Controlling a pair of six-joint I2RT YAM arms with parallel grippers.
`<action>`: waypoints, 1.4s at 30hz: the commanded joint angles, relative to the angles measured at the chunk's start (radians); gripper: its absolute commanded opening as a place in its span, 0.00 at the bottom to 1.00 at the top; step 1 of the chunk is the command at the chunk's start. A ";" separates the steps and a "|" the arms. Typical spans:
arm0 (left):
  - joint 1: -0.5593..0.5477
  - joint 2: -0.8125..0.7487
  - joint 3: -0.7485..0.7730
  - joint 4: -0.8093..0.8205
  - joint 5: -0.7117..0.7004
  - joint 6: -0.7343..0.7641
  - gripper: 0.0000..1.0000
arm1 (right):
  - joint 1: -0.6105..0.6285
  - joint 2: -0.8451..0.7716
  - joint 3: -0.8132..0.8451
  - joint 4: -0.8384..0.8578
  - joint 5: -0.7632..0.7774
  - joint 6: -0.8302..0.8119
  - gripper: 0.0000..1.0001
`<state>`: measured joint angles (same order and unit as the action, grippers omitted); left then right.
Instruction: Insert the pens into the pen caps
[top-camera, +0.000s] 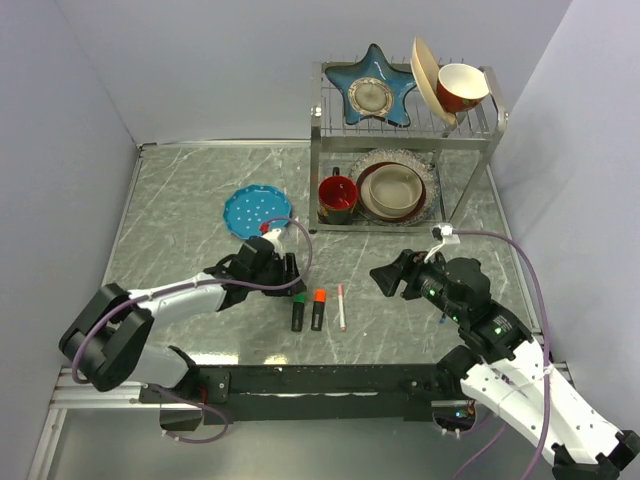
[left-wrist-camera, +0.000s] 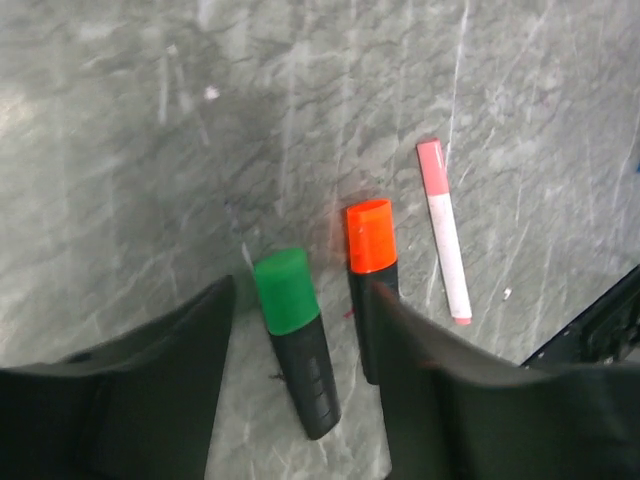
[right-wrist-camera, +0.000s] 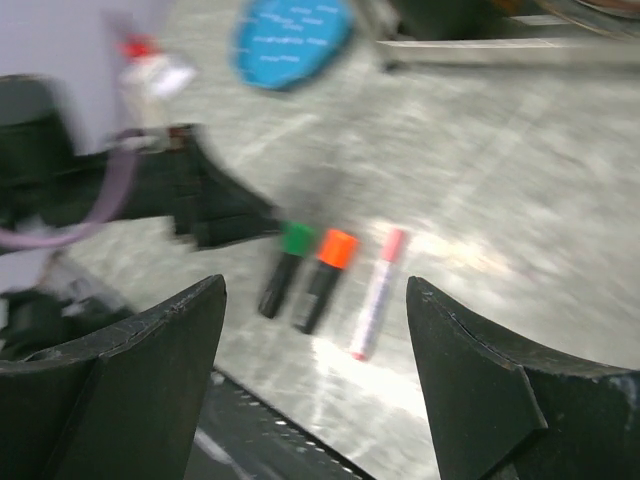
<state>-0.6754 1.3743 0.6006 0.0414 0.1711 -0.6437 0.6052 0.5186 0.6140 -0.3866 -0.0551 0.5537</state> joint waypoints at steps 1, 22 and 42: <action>0.004 -0.101 0.057 -0.086 -0.062 0.013 0.67 | -0.001 0.017 0.023 -0.126 0.220 0.022 0.80; 0.004 -0.512 0.199 -0.371 -0.101 0.094 0.99 | -0.438 0.791 0.314 -0.362 0.479 0.044 0.79; 0.008 -0.615 0.171 -0.365 -0.088 0.091 0.99 | -0.700 0.842 0.095 -0.183 0.311 0.134 0.64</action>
<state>-0.6727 0.7647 0.7631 -0.3431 0.0746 -0.5648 -0.0719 1.3598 0.7307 -0.6586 0.3050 0.6716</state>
